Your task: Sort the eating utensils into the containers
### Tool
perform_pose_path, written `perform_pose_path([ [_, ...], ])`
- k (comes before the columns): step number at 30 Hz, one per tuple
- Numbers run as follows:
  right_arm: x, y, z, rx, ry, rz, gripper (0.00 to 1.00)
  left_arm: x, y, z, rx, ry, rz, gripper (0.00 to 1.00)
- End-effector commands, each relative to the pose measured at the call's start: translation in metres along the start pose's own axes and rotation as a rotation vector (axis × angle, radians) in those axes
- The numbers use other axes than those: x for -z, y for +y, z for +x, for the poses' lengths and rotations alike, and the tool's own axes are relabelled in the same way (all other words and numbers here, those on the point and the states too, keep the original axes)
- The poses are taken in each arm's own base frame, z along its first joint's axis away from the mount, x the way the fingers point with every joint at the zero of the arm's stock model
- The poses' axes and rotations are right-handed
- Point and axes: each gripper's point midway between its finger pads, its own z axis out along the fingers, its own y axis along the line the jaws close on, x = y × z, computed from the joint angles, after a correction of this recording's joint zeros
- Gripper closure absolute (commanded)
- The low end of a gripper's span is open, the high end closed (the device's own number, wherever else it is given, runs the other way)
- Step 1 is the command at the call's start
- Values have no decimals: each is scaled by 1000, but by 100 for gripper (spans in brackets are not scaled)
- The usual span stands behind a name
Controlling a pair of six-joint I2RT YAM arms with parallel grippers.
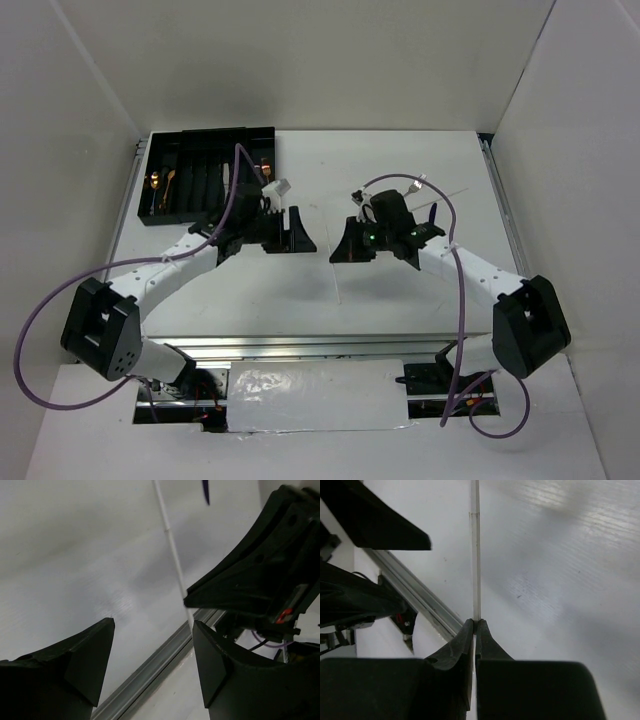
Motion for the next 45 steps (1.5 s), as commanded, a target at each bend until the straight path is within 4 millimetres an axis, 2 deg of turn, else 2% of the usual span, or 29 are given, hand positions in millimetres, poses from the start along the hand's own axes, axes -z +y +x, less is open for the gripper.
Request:
perform_pose_path([
  [1, 7, 26, -10, 16, -49, -113, 100, -16, -28, -22, 57, -115, 137, 23],
  [3, 8, 28, -9, 12, -57, -116, 100, -18, -27, -16, 88, -124, 150, 23],
  [5, 10, 28, -9, 11, -60, -120, 100, -18, -31, -23, 83, -158, 192, 23],
  [8, 11, 33, -8, 11, -58, -139, 100, -28, -27, -23, 87, -156, 182, 25],
  [13, 9, 35, -5, 14, -40, -141, 100, -42, -35, -29, 91, -146, 203, 34],
  [17, 7, 35, -4, 15, -40, -140, 100, -47, -37, -30, 93, -139, 220, 36],
  [21, 3, 36, -4, 12, -33, -145, 100, -53, -42, -27, 119, -122, 264, 50],
  [22, 2, 36, -3, 10, -28, -144, 100, -52, -44, -27, 119, -120, 271, 59],
  [24, 0, 34, -3, 6, -26, -130, 100, -52, -44, -26, 117, -115, 259, 70],
  [25, -1, 33, -3, 6, -26, -127, 100, -49, -45, -27, 114, -122, 254, 80],
  [26, -1, 33, -4, 6, -30, -123, 98, -48, -45, -30, 107, -133, 244, 89],
  [27, -2, 31, -5, -3, -33, -115, 90, -46, -43, -27, 119, -121, 225, 100],
  [28, -2, 30, -4, -6, -32, -110, 73, -43, -45, -30, 115, -123, 225, 100],
  [29, -3, 28, -6, -11, -34, -89, 38, -40, -47, -31, 101, -114, 219, 100],
  [30, -2, 28, -7, -7, -39, -84, 27, -40, -43, -30, 101, -103, 194, 100],
  [31, 0, 27, -8, -6, -42, -74, 19, -38, -40, -32, 98, -94, 172, 100],
  [32, 3, 30, -11, 7, -52, -68, 13, -32, -40, -48, 46, -117, 151, 100],
  [33, 8, 24, -6, 22, -39, -31, 12, -28, -35, -52, 31, -114, 124, 100],
  [34, 18, 15, -14, 39, -95, 38, 10, -21, -27, -53, 46, -74, 59, 100],
  [35, 25, 8, -14, 51, -117, 83, 8, -17, -21, -58, 2, -73, 25, 100],
  [36, 34, -2, -11, 67, -124, 132, 8, -9, -6, -68, -5, -89, -37, 100],
  [37, 52, -6, -18, 87, -196, 178, 8, 1, 0, -73, -1, -55, -95, 100],
  [39, 67, -24, -9, 90, -222, 249, 7, 18, 27, -90, -66, -58, -239, 100],
  [41, 93, -39, -13, 82, -313, 328, 7, 41, 49, -109, -106, -56, -389, 100],
  [43, 109, -41, -7, 42, -331, 339, 6, 68, 71, -136, -143, -134, -538, 100],
  [44, 125, -60, -9, 19, -407, 435, 5, 81, 82, -143, -166, -139, -575, 100],
  [45, 129, -66, -6, 1, -425, 451, 5, 98, 90, -158, -206, -173, -642, 100],
])
